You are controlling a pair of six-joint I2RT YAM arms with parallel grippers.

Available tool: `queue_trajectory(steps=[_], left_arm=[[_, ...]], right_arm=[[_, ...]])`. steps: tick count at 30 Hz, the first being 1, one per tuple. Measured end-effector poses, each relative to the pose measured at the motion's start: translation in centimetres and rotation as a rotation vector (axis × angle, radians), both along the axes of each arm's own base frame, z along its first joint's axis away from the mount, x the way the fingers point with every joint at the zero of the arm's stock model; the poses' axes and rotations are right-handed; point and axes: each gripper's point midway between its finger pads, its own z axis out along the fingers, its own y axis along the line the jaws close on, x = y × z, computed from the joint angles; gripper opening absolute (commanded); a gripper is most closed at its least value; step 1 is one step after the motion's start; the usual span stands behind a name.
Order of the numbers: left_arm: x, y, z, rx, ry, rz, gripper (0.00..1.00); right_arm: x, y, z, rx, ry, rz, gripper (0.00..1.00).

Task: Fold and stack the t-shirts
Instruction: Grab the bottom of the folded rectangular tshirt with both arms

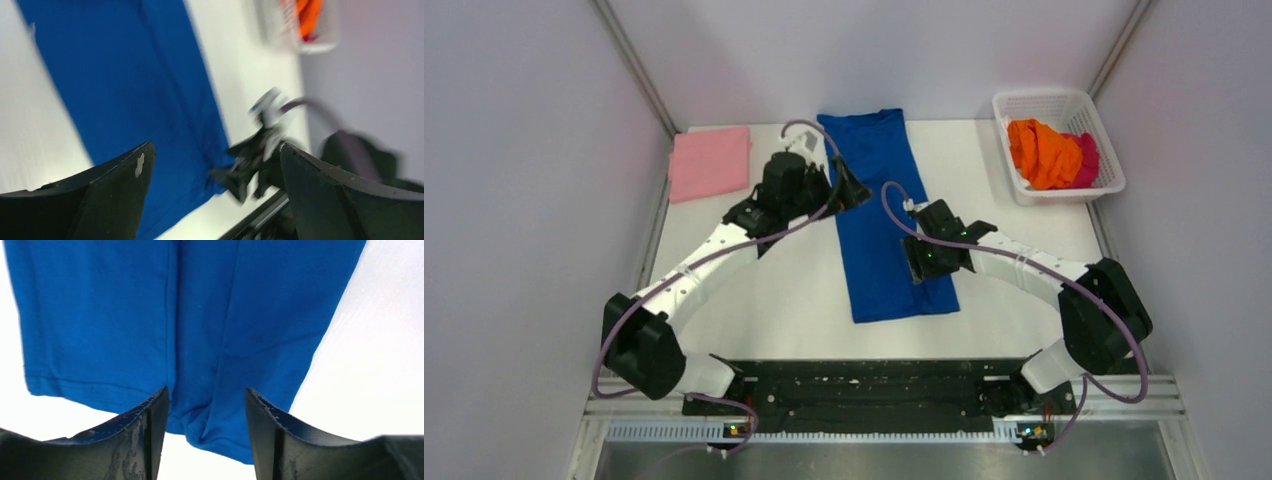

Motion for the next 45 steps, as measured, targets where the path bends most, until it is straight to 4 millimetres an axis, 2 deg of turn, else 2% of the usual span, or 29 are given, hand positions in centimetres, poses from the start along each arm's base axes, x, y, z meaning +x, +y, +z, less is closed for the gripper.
queue_trajectory(steps=[5,6,8,10,13,14,16,19,27,31,34,40,45], left_arm=[[-7.4,0.8,-13.8,0.165,0.303,-0.05,0.99],[-9.0,1.2,-15.9,0.193,0.366,-0.06,0.99],[-12.0,1.7,-19.1,0.235,0.473,-0.085,0.98],[-14.4,1.8,-20.8,0.258,0.539,-0.109,0.94],[-16.2,1.3,-21.4,0.255,0.58,-0.138,0.88],[-16.6,1.1,-21.4,0.251,0.59,-0.147,0.87],[-17.1,0.8,-21.4,0.249,0.599,-0.156,0.84],[-17.5,0.4,-21.7,0.246,0.618,-0.162,0.78],[-18.5,0.5,-25.2,0.321,0.714,-0.166,0.65],[-18.4,0.3,-25.6,0.331,0.726,-0.167,0.6],[-18.2,0.0,-25.7,0.331,0.732,-0.171,0.52],[-17.9,-0.8,-26.2,0.333,0.749,-0.181,0.37],[-18.0,-0.9,-26.4,0.339,0.757,-0.18,0.29]], right_arm=[[0.0,-0.4,-1.4,-0.042,0.027,0.002,0.51],[0.0,-0.4,-1.6,-0.045,0.032,0.002,0.5],[-0.1,-0.4,-2.0,-0.05,0.042,0.004,0.49],[-0.1,-0.4,-2.5,-0.056,0.052,0.004,0.47],[-0.1,-0.7,-3.4,-0.085,0.065,-0.005,0.42],[-0.1,-0.9,-3.6,-0.094,0.07,-0.007,0.37],[-0.1,-1.1,-3.8,-0.107,0.072,-0.012,0.34],[0.1,-1.1,-3.8,-0.109,0.064,-0.018,0.22],[0.1,-0.9,-3.5,-0.092,0.061,-0.03,0.0],[0.1,-0.4,-2.5,-0.054,0.047,-0.029,0.0],[0.1,-0.2,-1.9,-0.036,0.038,-0.029,0.0],[-0.1,0.4,-1.9,-0.007,0.052,-0.015,0.0],[-0.7,1.6,-2.1,0.059,0.076,0.019,0.0]])
